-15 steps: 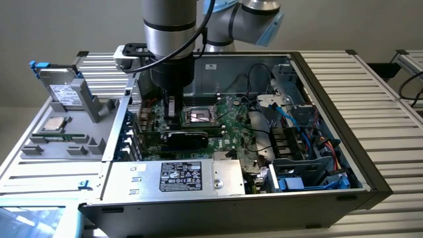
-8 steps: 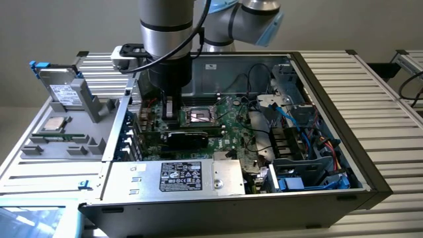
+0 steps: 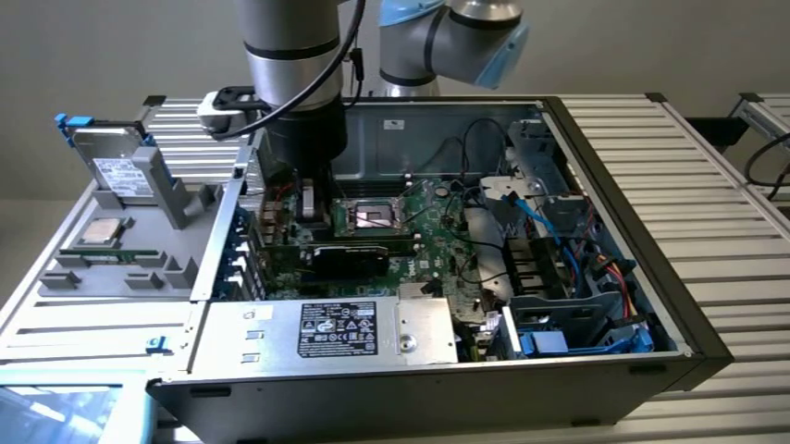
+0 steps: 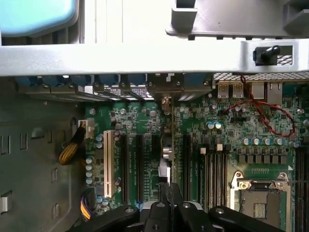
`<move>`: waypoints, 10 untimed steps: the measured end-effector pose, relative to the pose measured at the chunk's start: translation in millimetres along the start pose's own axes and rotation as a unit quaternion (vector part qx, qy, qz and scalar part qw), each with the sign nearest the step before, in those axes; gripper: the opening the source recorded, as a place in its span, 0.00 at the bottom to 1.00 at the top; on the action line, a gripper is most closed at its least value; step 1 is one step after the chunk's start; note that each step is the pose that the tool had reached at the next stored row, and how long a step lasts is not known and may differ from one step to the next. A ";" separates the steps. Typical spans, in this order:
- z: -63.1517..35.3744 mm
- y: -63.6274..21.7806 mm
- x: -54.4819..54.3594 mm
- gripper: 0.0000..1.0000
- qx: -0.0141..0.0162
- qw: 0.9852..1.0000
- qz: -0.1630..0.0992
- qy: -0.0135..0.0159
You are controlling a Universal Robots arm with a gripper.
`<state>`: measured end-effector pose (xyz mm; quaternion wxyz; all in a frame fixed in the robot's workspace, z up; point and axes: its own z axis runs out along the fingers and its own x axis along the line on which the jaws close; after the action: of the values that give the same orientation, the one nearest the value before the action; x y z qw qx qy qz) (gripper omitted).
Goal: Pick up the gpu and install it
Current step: 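Press down on the gpu until it lock into place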
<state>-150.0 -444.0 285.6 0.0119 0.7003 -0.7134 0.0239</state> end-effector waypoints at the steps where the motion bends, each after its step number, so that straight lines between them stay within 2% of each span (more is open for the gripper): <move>1: 1.7 2.7 -0.7 0.12 0.000 1.000 0.000 0.000; 5: 8.6 9.1 -3.7 0.12 0.000 1.000 0.000 0.000; 10: 17.2 11.8 -4.4 0.12 0.000 1.000 0.000 0.001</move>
<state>-161.4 -440.2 268.0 0.0122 0.7003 -0.7133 0.0243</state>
